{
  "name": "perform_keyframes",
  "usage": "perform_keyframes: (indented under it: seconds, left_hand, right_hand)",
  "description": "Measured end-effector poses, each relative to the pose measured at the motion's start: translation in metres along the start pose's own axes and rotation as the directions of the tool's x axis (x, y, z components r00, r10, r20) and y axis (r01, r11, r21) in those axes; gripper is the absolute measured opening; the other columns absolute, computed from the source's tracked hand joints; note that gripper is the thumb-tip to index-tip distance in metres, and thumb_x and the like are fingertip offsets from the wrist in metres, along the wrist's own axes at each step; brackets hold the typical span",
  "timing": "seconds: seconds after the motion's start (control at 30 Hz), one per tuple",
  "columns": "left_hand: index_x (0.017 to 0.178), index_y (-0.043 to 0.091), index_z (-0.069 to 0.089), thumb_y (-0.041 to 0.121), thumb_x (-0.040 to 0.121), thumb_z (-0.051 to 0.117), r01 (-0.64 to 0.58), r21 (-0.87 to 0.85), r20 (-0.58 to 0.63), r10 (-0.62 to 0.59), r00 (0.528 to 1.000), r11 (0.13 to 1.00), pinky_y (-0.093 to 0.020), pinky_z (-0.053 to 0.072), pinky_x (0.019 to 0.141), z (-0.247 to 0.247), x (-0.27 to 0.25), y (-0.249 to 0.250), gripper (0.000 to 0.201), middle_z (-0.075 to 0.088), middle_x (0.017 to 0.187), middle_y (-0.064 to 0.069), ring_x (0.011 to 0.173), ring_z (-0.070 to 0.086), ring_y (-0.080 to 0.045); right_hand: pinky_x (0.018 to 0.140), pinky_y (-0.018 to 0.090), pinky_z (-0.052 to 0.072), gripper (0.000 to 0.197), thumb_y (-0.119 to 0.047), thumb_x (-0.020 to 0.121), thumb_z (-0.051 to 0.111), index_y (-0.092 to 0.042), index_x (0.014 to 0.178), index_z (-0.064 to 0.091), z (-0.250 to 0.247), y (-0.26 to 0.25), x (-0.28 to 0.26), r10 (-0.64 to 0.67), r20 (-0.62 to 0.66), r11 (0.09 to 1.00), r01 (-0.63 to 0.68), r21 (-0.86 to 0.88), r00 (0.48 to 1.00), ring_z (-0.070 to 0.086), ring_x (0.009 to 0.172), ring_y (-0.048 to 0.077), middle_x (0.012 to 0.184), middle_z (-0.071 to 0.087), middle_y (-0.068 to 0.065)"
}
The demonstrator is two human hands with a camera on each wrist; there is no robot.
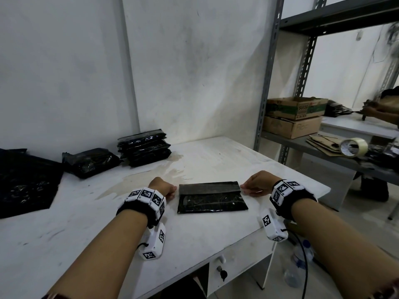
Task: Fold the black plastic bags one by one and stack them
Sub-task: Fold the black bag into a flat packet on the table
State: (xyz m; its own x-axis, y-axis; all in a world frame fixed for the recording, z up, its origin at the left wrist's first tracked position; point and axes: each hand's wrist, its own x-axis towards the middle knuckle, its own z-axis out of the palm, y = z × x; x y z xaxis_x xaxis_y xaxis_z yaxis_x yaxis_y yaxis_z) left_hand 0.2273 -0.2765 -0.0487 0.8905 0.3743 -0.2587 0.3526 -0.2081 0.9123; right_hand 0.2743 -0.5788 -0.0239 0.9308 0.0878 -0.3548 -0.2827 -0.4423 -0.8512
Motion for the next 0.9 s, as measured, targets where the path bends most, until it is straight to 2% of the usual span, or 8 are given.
perform_keyframes:
  seconds: [0.17,0.3,0.43,0.5,0.57,0.67,0.8,0.9]
  left_hand:
    - [0.068,-0.005,0.056,-0.007,0.083,0.067,0.003,0.018,-0.002,-0.003,1.000,1.000,-0.031,0.050,0.060,0.003,0.005,-0.002,0.018,0.056,0.060,-0.016,0.050,0.054,-0.022]
    - [0.063,-0.005,0.059,-0.005,0.080,0.070,-0.012,0.073,-0.011,0.013,1.000,0.997,-0.041,0.054,0.078,0.004,0.008,-0.003,0.020,0.058,0.059,-0.018,0.056,0.057,-0.025]
    - [0.064,-0.005,0.064,-0.001,0.075,0.073,-0.023,0.172,0.001,0.023,1.000,0.985,-0.044,0.055,0.082,0.003,0.010,-0.003,0.016,0.062,0.061,-0.019,0.061,0.060,-0.027]
    - [0.056,-0.002,0.064,-0.001,0.071,0.072,-0.034,0.226,0.005,0.033,0.999,0.973,-0.040,0.056,0.076,0.002,0.009,-0.002,0.018,0.062,0.061,-0.019,0.063,0.060,-0.030]
    - [0.047,0.002,0.059,0.000,0.068,0.069,-0.039,0.242,0.000,0.040,0.999,0.969,-0.036,0.053,0.072,0.002,0.009,-0.002,0.023,0.060,0.056,-0.016,0.063,0.059,-0.030]
    - [0.055,0.004,0.058,0.011,0.072,0.080,-0.027,0.185,0.015,0.025,1.000,0.982,-0.038,0.055,0.078,0.001,0.009,-0.001,0.029,0.059,0.056,-0.012,0.065,0.059,-0.026]
    - [0.063,0.004,0.061,0.025,0.063,0.089,-0.038,0.310,0.025,0.032,0.999,0.950,-0.026,0.045,0.063,0.003,0.011,-0.001,0.035,0.063,0.062,-0.009,0.060,0.059,-0.021]
    - [0.080,0.000,0.064,0.035,0.063,0.088,-0.059,0.437,0.008,0.062,0.998,0.898,-0.030,0.049,0.071,0.005,0.012,0.000,0.046,0.070,0.085,-0.015,0.084,0.067,-0.027]
  right_hand:
    - [0.054,0.021,0.054,0.015,-0.002,0.089,0.064,0.001,0.075,0.060,0.000,0.001,0.003,0.021,-0.002,1.000,-0.022,-0.010,1.000,0.063,0.063,0.016,0.085,0.063,0.019]
    - [0.076,0.029,0.053,0.016,0.000,0.085,0.069,-0.001,0.072,0.060,0.000,0.001,0.009,0.038,-0.015,0.996,-0.039,-0.078,0.999,0.061,0.073,0.020,0.084,0.063,0.020]
    - [0.088,0.035,0.054,0.019,-0.003,0.082,0.073,-0.003,0.069,0.060,0.003,-0.001,0.011,0.071,-0.029,0.990,-0.074,-0.116,0.997,0.064,0.080,0.023,0.073,0.067,0.015]
    - [0.071,0.030,0.058,0.027,-0.003,0.084,0.071,-0.004,0.061,0.056,0.004,-0.001,0.009,0.061,-0.045,0.994,-0.065,-0.091,0.997,0.066,0.070,0.020,0.055,0.064,0.009]
    - [0.052,0.024,0.054,0.023,-0.007,0.084,0.071,-0.003,0.066,0.057,0.005,-0.002,0.006,0.056,-0.071,0.996,-0.061,-0.061,0.996,0.065,0.058,0.016,0.050,0.062,0.007]
    - [0.052,0.023,0.054,0.030,-0.023,0.074,0.084,-0.001,0.078,0.064,0.006,-0.007,0.004,0.078,-0.066,0.994,-0.082,-0.068,0.995,0.067,0.061,0.018,0.066,0.065,0.010]
    - [0.043,0.018,0.048,0.045,-0.024,0.058,0.093,-0.009,0.069,0.053,0.011,-0.009,0.003,0.074,-0.128,0.983,-0.094,-0.155,0.989,0.064,0.053,0.015,0.057,0.063,0.007]
    - [0.037,0.014,0.040,0.044,-0.021,0.063,0.091,-0.010,0.065,0.049,0.015,-0.011,0.001,0.067,-0.148,0.978,-0.094,-0.187,0.987,0.056,0.038,0.011,0.044,0.057,0.004]
